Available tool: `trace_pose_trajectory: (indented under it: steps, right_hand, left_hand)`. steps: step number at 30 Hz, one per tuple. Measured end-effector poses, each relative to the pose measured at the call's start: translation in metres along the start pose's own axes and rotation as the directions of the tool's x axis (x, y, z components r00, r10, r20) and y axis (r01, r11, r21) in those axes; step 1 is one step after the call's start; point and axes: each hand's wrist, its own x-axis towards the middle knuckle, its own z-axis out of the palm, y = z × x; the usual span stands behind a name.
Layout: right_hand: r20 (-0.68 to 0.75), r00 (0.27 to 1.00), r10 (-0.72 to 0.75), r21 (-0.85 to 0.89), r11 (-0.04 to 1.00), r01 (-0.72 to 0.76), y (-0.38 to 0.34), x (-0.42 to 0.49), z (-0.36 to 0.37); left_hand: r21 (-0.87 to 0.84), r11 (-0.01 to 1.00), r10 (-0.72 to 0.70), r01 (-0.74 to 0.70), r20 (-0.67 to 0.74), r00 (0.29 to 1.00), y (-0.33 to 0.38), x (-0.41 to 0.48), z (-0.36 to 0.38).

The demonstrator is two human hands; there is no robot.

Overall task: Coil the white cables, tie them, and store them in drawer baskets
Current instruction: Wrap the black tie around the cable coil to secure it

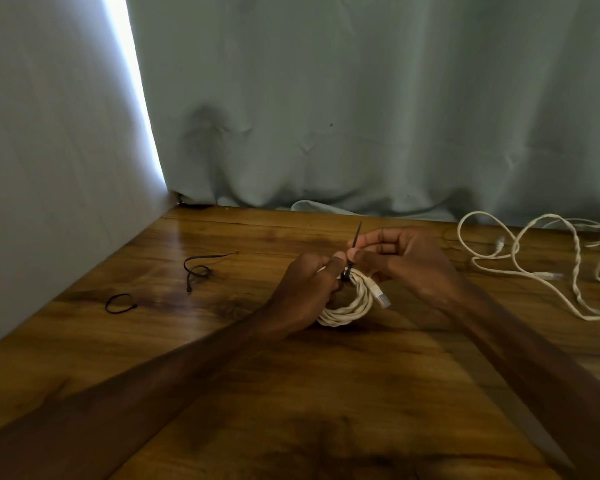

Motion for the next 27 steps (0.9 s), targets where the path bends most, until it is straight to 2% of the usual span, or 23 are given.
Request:
trace_pose_trajectory:
  steps: [10, 27]
  right_hand:
    - [0.009, 0.999, 0.042, 0.026, 0.999, -0.042, 0.0027, 0.0042, -0.0055]
    - [0.028, 1.000, 0.007, 0.016, 1.000, -0.007, 0.0036, 0.0045, -0.0043]
  left_hand:
    - [0.039, 0.996, 0.080, -0.078, -0.041, 0.996, 0.0004, -0.0011, 0.0012]
    - [-0.018, 0.999, 0.046, -0.047, -0.041, 0.998, 0.0018, 0.0004, -0.0004]
